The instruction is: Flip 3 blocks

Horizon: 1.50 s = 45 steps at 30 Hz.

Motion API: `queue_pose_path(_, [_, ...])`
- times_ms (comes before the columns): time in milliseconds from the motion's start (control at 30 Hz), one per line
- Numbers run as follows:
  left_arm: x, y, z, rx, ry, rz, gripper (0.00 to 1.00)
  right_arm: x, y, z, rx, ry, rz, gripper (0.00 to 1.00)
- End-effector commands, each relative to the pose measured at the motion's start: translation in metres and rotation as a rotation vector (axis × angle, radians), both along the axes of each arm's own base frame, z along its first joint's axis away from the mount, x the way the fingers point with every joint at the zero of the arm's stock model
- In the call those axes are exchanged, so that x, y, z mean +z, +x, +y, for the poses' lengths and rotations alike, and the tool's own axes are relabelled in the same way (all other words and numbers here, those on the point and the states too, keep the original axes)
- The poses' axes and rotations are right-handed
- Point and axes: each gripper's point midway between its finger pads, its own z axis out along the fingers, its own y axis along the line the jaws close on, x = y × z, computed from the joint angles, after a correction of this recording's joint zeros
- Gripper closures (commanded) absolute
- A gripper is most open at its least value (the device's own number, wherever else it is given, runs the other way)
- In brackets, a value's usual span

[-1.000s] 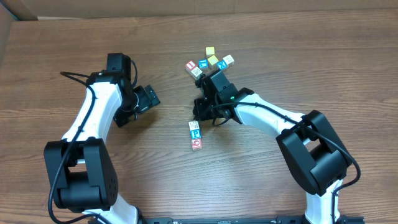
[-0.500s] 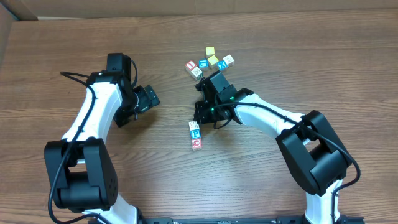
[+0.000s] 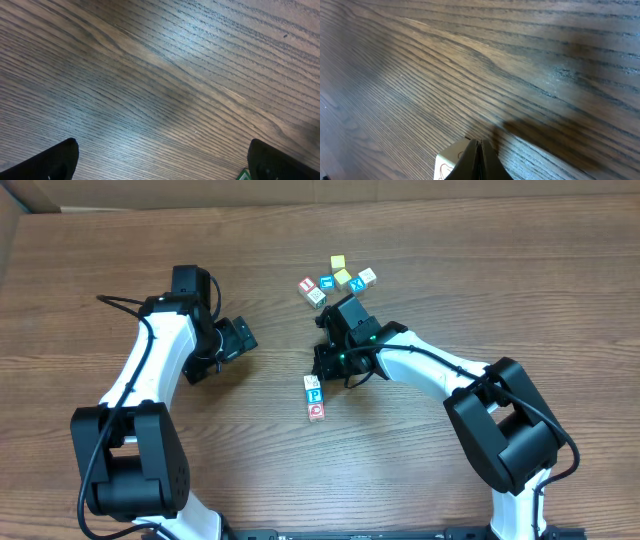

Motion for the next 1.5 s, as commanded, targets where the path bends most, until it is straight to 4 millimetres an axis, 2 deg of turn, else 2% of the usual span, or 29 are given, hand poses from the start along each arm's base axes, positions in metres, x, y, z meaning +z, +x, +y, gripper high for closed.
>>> queue_pose_path(0, [0.007, 0.005, 0.0, -0.006, 0.004, -0.023, 0.0, 0.009, 0.004, 0.004, 0.026, 0.014, -0.029, 0.96])
queue_pose_path(167, [0.007, 0.005, 0.0, -0.006, 0.004, -0.025, 0.0, 0.013, 0.004, 0.002, 0.022, 0.009, -0.037, 0.96])
queue_pose_path(367, [0.007, 0.005, 0.0, -0.006, 0.005, -0.026, 0.0, 0.033, 0.013, -0.002, -0.004, 0.0, -0.105, 0.96])
queue_pose_path(500, [0.007, 0.005, 0.0, -0.006, 0.005, -0.026, 0.0, 0.06, 0.018, -0.003, -0.019, 0.016, -0.164, 0.96])
queue_pose_path(600, [0.007, 0.005, 0.0, -0.006, 0.005, -0.026, 0.0, 0.081, 0.014, -0.006, -0.026, 0.032, -0.179, 0.96])
queue_pose_path(667, [0.007, 0.005, 0.0, -0.006, 0.005, -0.026, 0.0, 0.088, 0.01, -0.01, -0.034, 0.026, -0.17, 0.96])
queue_pose_path(800, [0.007, 0.005, 0.0, -0.006, 0.005, -0.026, 0.0, 0.076, -0.005, -0.024, -0.132, -0.025, -0.04, 0.96])
queue_pose_path(900, [0.007, 0.005, 0.0, -0.006, 0.005, -0.026, 0.0, 0.057, -0.016, -0.04, -0.227, -0.11, 0.05, 0.96])
queue_pose_path(1033, [0.007, 0.005, 0.0, -0.006, 0.005, -0.026, 0.0, 0.027, -0.03, -0.055, -0.323, -0.21, 0.084, 0.96])
queue_pose_path(1100, [0.007, 0.005, 0.0, -0.006, 0.005, -0.026, 0.0, 0.017, -0.035, -0.054, -0.339, -0.22, 0.078, 0.96])
queue_pose_path(1167, [0.007, 0.005, 0.0, -0.006, 0.005, -0.026, 0.0, 0.012, -0.035, -0.049, -0.334, -0.198, 0.058, 0.96])
queue_pose_path(1333, [0.007, 0.005, 0.0, -0.006, 0.005, -0.026, 0.0, 0.001, -0.036, -0.054, -0.409, -0.22, 0.045, 0.96])
queue_pose_path(1467, [0.007, 0.005, 0.0, -0.006, 0.005, -0.026, 0.0, -0.005, -0.041, -0.049, -0.415, -0.207, 0.046, 0.96])
